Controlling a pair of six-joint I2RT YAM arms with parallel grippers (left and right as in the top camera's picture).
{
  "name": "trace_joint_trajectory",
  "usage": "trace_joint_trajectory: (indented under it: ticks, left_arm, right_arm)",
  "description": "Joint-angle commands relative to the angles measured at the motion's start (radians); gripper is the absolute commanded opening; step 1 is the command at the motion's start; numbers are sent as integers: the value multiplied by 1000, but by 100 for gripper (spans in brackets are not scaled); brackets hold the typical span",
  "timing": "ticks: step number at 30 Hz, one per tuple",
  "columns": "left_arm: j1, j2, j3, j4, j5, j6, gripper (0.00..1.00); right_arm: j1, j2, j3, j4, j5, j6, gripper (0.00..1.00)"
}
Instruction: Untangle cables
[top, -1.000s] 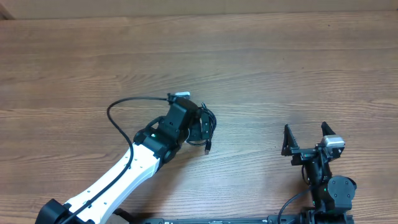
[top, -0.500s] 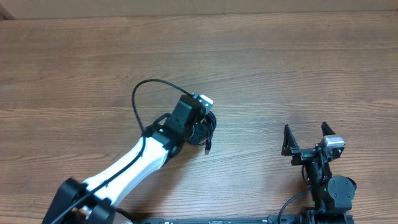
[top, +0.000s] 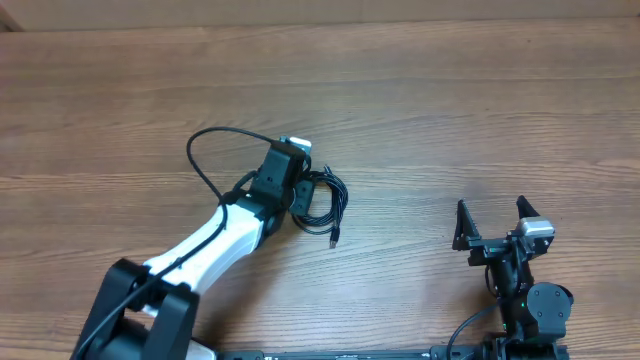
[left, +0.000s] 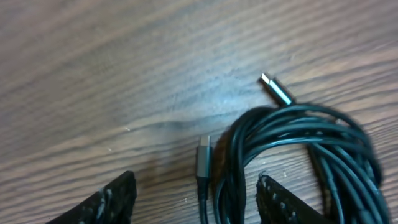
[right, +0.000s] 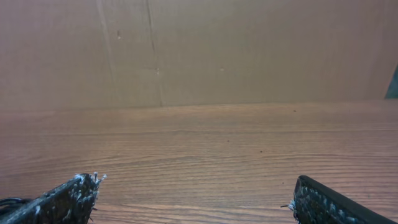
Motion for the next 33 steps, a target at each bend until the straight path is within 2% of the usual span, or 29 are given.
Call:
trace_joint_trajectory:
  ticks: [1,3,4,5,6,7,8,10,12,14,16,17,18,19,21,23,24,25,26,28,33]
  left_arm:
    - [0,68,6,19,92,-30,70]
    - [0,97,6,32,127,-16,70]
    - [0,111,6,39,137,-8,67]
    - [0,124,6,43,138,-6,56]
    - [0,134,6,45,135,-6,35]
    - [0,142,6,45,126,-6,10]
    - [1,144,6,44,113,-7,4]
    - [2,138,7,45,100,-26,4]
    - [2,122,13,44,100,-115,4]
    - [2,99,18,39,100,-272,4]
    - [2,64,18,1,107,-555,4]
    - [2,32,18,-63,153,-859,4]
    - [2,19,18,-83,199,-1019,4]
    - [2,9,18,-87,259,-1167,4]
    - [2,-1,18,-58,399,-1375,5]
    - [0,0,18,-43,397,-1332,21]
    - [0,0,18,-47,389,-1288,35]
    - [0,0,18,-47,385,-1220,56]
    - [0,0,18,-46,385,-1132,66]
    - [2,0,18,-44,385,-921,77]
    - [2,0,18,-22,377,-510,77]
  right_arm:
    - [-3,-10,-10,3,6,3,100]
    - [-3,-10,-10,3,6,3,100]
    - [-3,-10,-10,3,6,3,100]
    - [-3,-10,-10,3,6,3,100]
    - [-3,-10,-10,3,6,3,100]
    - [-3,-10,-10,3,6,3,100]
    - [-3,-10,-10,3,6,3,100]
    - [-3,-10,-10,3,6,3,100]
    - [-3,-10,-10,3,6,3,100]
    - [-3,-10,-10,3,6,3,100]
    - [-3,-10,-10,3,6,3,100]
    - [-3,-10,-10,3,6,3,100]
    - [-3,-10,-10,3,6,3,100]
    - [-3,-10,-10,3,6,3,100]
    - [-3,-10,-10,3,6,3,100]
    - [-3,-10,-10,3,6,3,100]
    - [-3,-10,-10,3,6,3,100]
    - [-3,-10,-10,3,6,3,100]
    - [-3,-10,-10,3,6,3,100]
    - [-3,-10,-10,3,6,3,100]
    - [-3,-10,-10,3,6,3,100]
